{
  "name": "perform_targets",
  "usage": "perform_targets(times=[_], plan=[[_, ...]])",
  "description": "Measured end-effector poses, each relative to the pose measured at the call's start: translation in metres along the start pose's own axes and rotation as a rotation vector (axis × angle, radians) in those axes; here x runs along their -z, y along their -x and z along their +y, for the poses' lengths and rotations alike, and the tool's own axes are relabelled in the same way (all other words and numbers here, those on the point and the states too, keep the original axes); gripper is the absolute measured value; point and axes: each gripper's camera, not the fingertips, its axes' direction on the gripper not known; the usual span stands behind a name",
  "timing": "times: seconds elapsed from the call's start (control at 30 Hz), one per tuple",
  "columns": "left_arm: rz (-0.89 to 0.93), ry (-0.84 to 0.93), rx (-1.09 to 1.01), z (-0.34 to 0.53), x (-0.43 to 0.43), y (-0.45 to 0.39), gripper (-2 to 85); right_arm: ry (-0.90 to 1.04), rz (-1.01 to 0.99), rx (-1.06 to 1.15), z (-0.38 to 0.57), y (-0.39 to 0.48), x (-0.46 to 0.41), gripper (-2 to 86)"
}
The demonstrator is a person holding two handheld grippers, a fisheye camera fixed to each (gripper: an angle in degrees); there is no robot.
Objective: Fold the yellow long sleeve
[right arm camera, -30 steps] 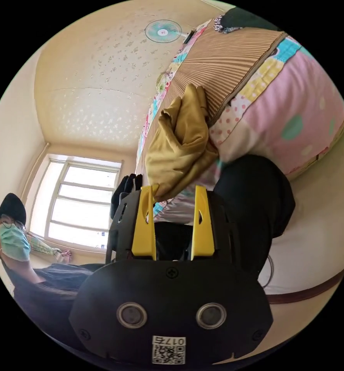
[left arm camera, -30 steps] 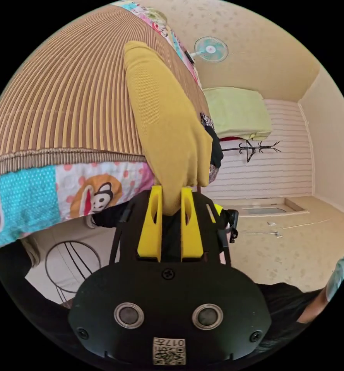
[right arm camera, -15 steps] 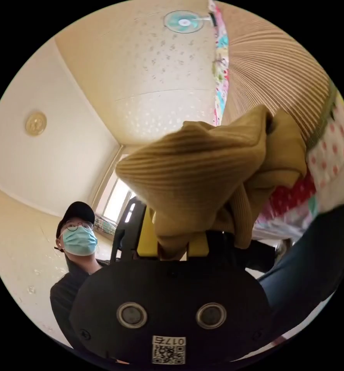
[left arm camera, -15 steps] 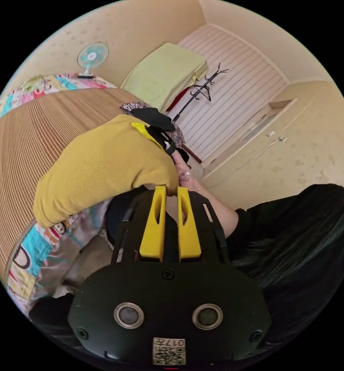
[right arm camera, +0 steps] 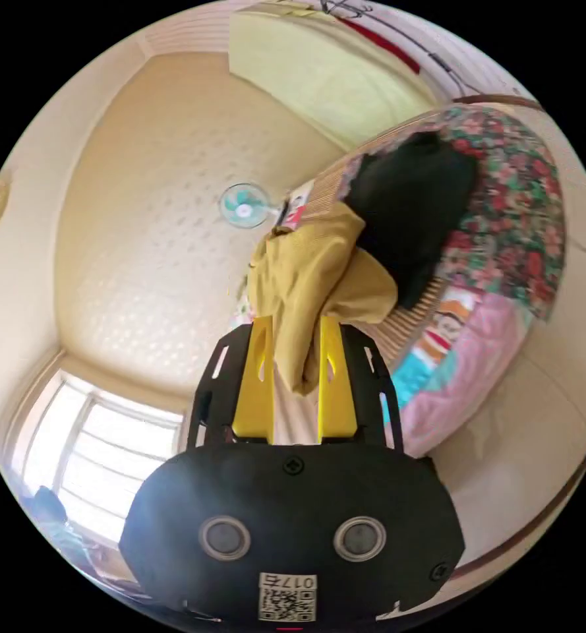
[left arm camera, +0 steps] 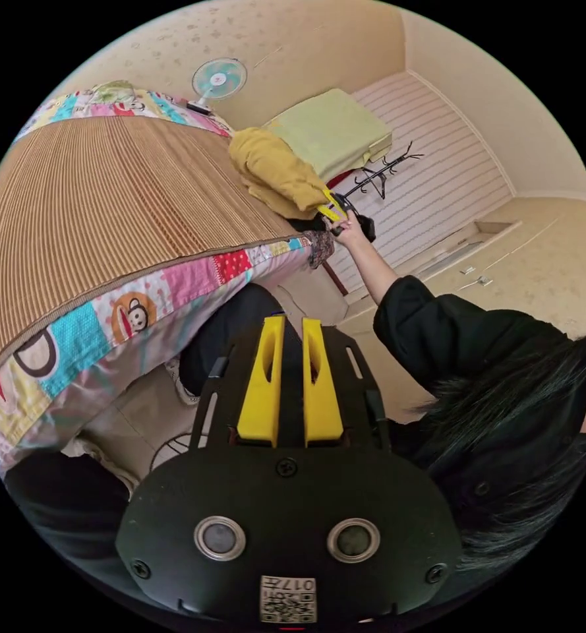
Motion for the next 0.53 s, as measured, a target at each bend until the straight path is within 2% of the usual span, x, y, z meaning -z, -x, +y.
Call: perform_targets(times=[0.1,0.2,0.4,0.53], plan=[[-0.062,-0.025,0.069,0.006,0.019,0.025,5.3,0.037,0.128,0.074,0.071,-0.033,-0.010,4.3],[-0.078,-0.029,0.145,0.003,0.031,0.052,5.4,0.189,0.179,0.190,0.134,-0.023,-0.059,2.9],[-0.151,-0.080,0.131,-0.022,0.056,0.052,6.3,0.423,-0.019,0.686,0.259,0.125,-0.185,2.0],[-0.195,-0.120,0.153,-0.032,0.076,0.056,8.3,0.560,0.063,0.949,0.376,0.206,-0.297,3.8]])
